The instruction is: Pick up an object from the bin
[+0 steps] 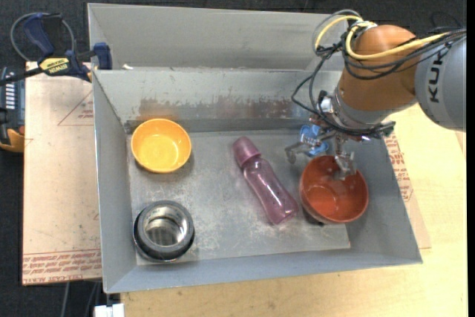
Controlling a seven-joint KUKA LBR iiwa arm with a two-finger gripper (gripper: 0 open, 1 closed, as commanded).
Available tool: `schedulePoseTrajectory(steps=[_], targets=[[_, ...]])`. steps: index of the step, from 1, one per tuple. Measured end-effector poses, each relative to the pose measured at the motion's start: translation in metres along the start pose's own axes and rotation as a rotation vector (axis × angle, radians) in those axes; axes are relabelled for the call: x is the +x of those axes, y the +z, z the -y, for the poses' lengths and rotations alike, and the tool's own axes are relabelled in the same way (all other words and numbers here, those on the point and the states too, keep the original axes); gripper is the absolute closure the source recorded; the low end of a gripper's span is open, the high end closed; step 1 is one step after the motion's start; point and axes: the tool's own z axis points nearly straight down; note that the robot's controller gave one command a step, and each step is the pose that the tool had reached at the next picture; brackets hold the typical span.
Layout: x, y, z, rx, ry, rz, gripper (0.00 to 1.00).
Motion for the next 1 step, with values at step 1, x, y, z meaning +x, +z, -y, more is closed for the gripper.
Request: schedulePoseTrajectory(steps=[1], targets=[[0.0146, -0.0233, 0.0069, 0.007, 0.141, 0.006, 0.00]])
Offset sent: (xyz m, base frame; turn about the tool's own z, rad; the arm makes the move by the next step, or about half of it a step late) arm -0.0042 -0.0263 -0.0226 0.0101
